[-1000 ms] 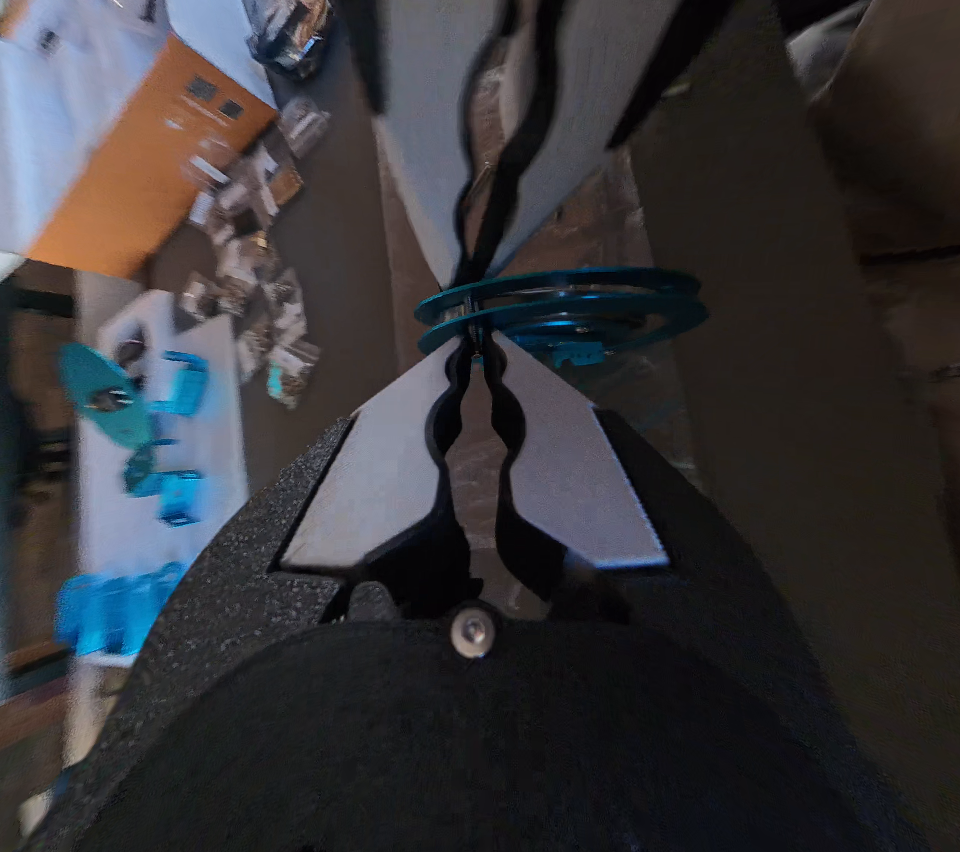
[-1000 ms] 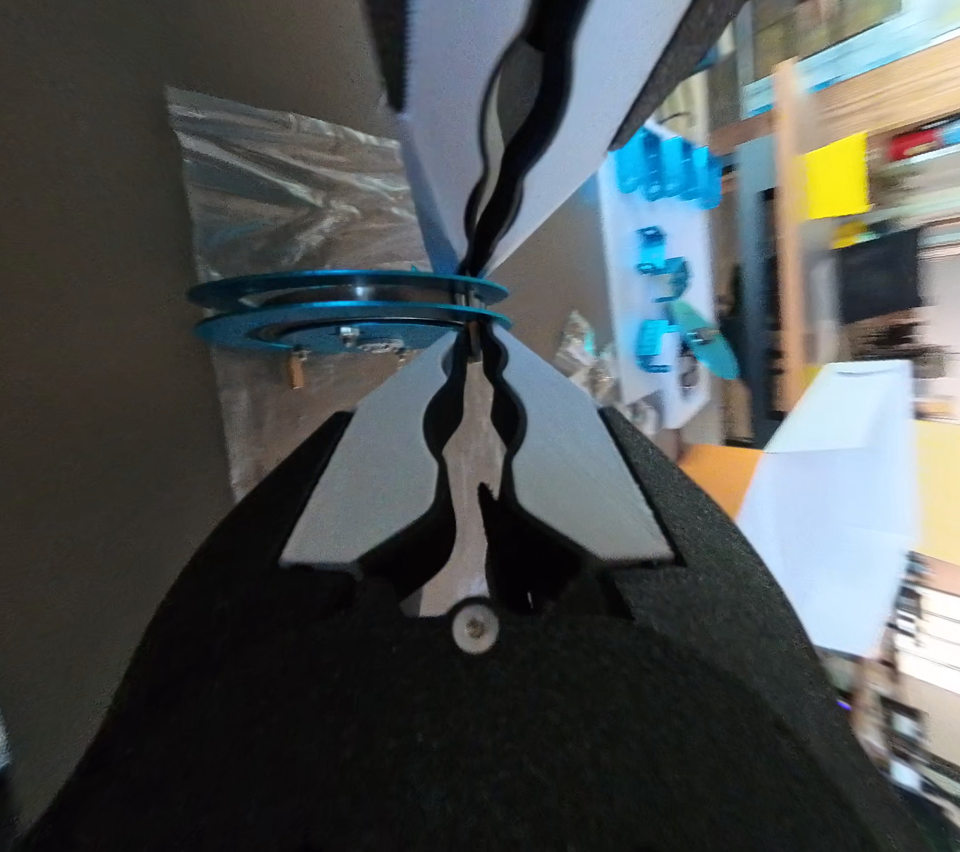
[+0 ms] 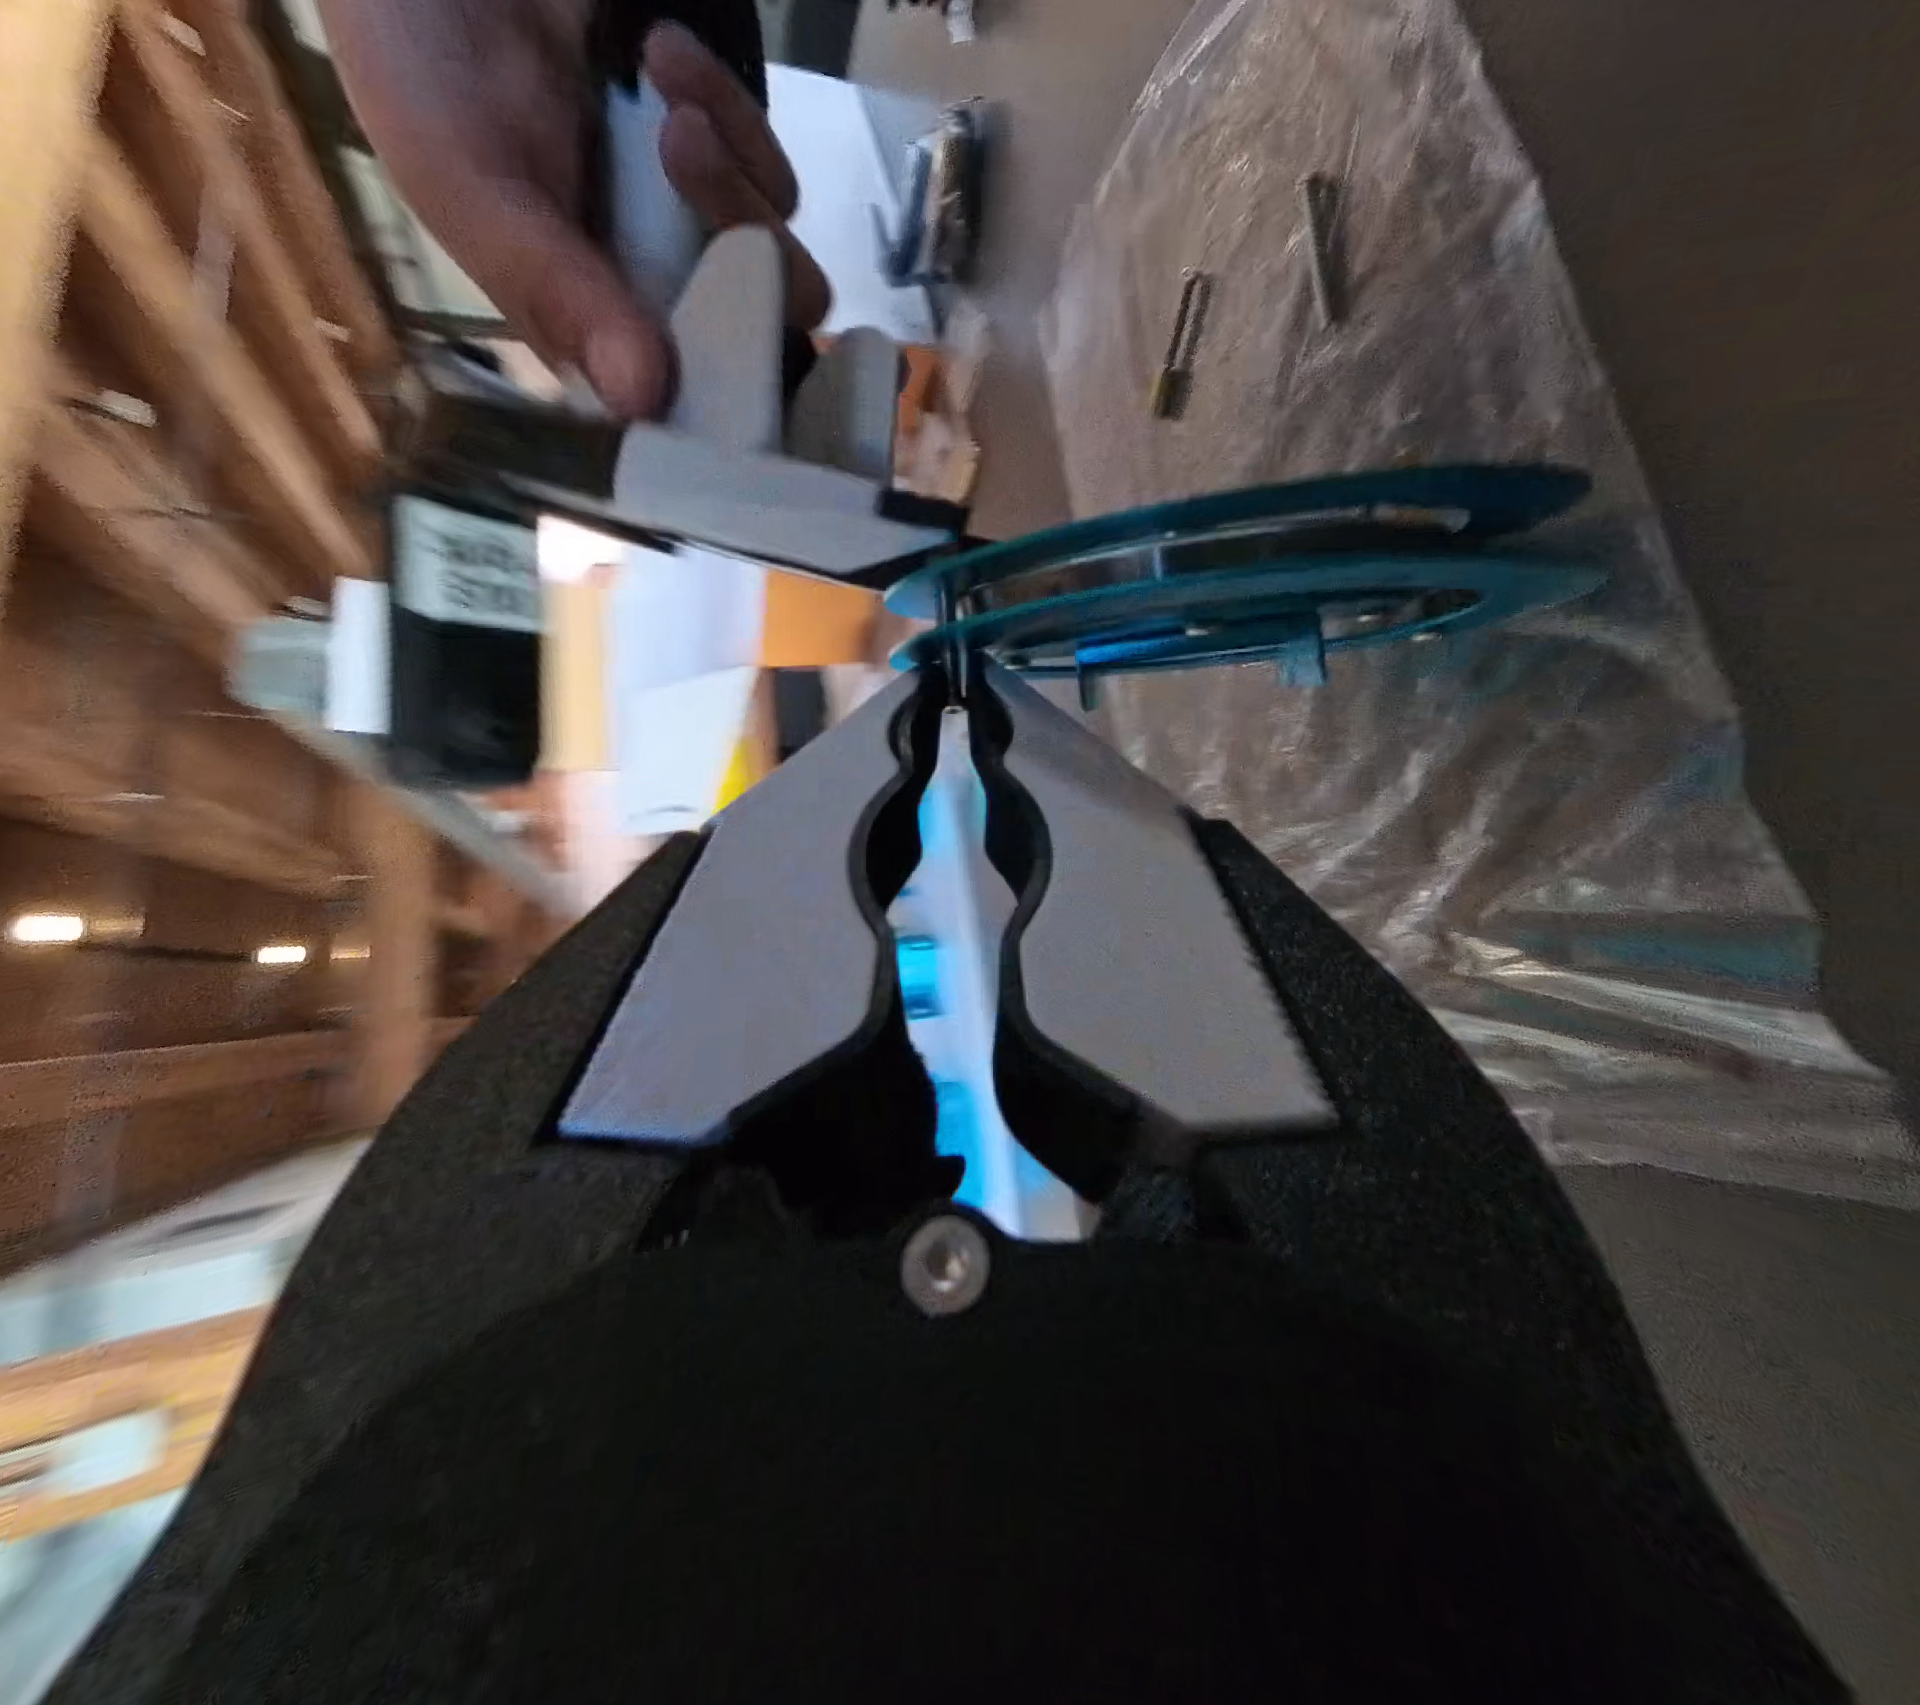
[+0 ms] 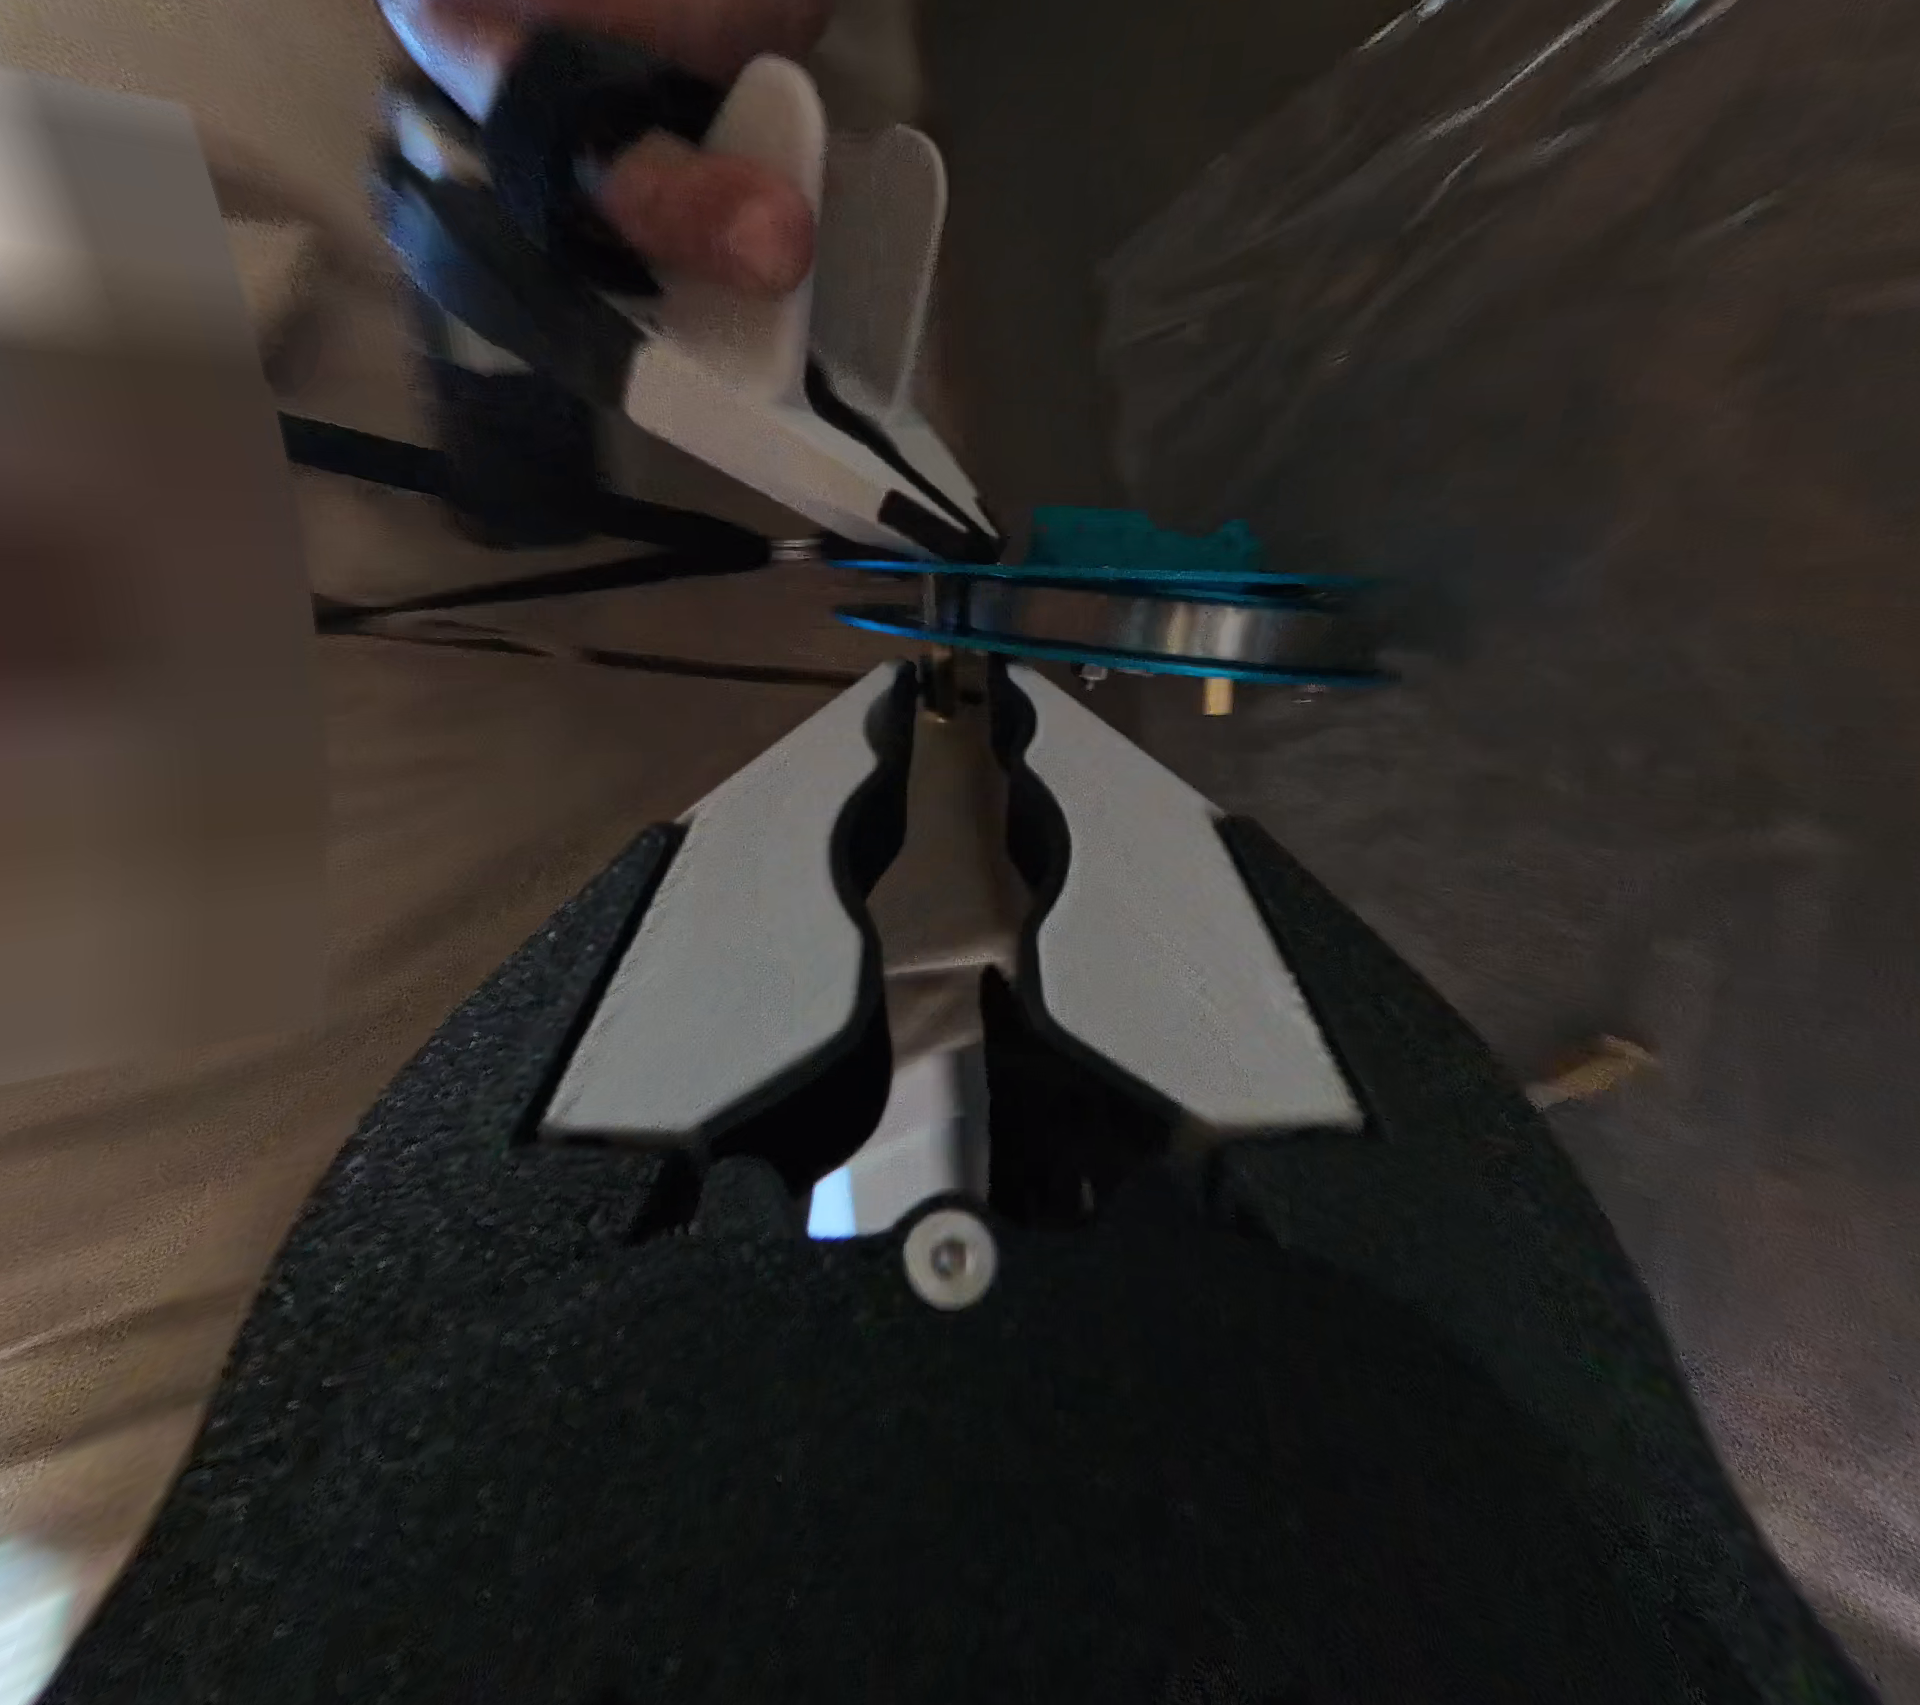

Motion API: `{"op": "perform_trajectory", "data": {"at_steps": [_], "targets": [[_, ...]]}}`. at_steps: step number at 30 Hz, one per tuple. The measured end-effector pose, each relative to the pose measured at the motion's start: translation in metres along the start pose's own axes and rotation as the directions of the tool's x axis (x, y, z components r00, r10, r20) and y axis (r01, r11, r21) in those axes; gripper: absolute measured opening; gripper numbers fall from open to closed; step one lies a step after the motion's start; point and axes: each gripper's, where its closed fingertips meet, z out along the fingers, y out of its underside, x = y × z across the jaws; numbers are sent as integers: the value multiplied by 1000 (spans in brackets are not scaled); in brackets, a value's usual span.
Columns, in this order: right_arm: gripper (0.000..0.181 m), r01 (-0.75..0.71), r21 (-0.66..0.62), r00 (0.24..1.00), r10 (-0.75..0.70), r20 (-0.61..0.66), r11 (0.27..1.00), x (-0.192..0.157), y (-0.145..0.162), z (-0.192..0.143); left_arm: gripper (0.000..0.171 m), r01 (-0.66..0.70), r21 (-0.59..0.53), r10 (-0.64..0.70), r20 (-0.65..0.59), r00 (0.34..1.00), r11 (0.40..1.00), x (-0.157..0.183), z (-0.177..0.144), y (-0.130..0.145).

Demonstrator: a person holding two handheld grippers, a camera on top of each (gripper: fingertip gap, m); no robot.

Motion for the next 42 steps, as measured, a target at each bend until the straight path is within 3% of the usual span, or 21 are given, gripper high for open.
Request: {"op": "perform_trajectory", "data": {"at_steps": [1, 3, 5, 7, 10, 12, 14, 15, 22, 24, 27, 30, 32, 35, 37, 40, 42], "targets": [[18, 97, 9, 985, -95, -144, 995, 7, 0, -3, 3, 70, 0, -70, -58, 996, 998, 0, 1, 3], [25, 287, 1, 865, -259, -431, 958, 18, -4, -12, 3, 168, -7, -167, -153, 974, 986, 0, 5, 10], [31, 467, -59, 622, -375, -687, 883, 23, -9, -26, 3, 269, -21, -266, -244, 932, 963, 0, 9, 15], [33, 585, -127, 347, -389, -854, 801, 22, -13, -36, 3, 359, -42, -352, -334, 875, 932, 1, 10, 19], [43, 625, -261, -10, -327, -945, 736, 26, -10, -36, 3, 445, -85, -432, -458, 777, 891, 3, 9, 21], [46, 598, -372, -237, -287, -928, 710, 30, -11, -33, 3, 509, -128, -493, -526, 692, 851, 4, 9, 21], [37, 574, -482, -447, -239, -862, 662, 23, -15, -33, 3, 583, -176, -556, -598, 577, 793, 5, 8, 18], [27, 585, -515, -515, -203, -833, 627, 15, -18, -31, 3, 618, -199, -582, -631, 513, 761, 5, 7, 15], [20, 505, -624, -670, -185, -719, 596, 14, -23, -25, 3, 723, -327, -644, -736, 209, 609, 6, 7, 12], [18, 453, -655, -695, -220, -685, 605, 21, -22, -26, 3, 728, -336, -633, -755, 172, 598, 6, 7, 10], [9, 407, -686, -732, -233, -640, 603, 22, -23, -32, 3, 716, -324, -620, -760, 192, 618, 6, 9, 10], [5, 406, -674, -689, -278, -669, 617, 23, -23, -34, 3, 702, -295, -629, -727, 274, 648, 5, 14, 13], [4, 459, -594, -551, -313, -774, 661, 26, -20, -36, 2, 664, -221, -608, -666, 433, 714, 4, 19, 13], [4, 574, -336, -148, -309, -940, 747, 32, -16, -35, 2, 473, -92, -455, -478, 751, 876, 1, 24, 14], [4, 567, -165, 135, -288, -948, 807, 34, -14, -32, 3, 310, -48, -307, -344, 887, 950, -1, 25, 14], [4, 448, 1, 495, -247, -833, 894, 30, -9, -25, 2, 177, -21, -177, -222, 959, 984, -2, 22, 11], [4, 336, 58, 677, -199, -708, 940, 25, -6, -20, 2, 97, -12, -98, -160, 982, 995, -3, 20, 8]]}}
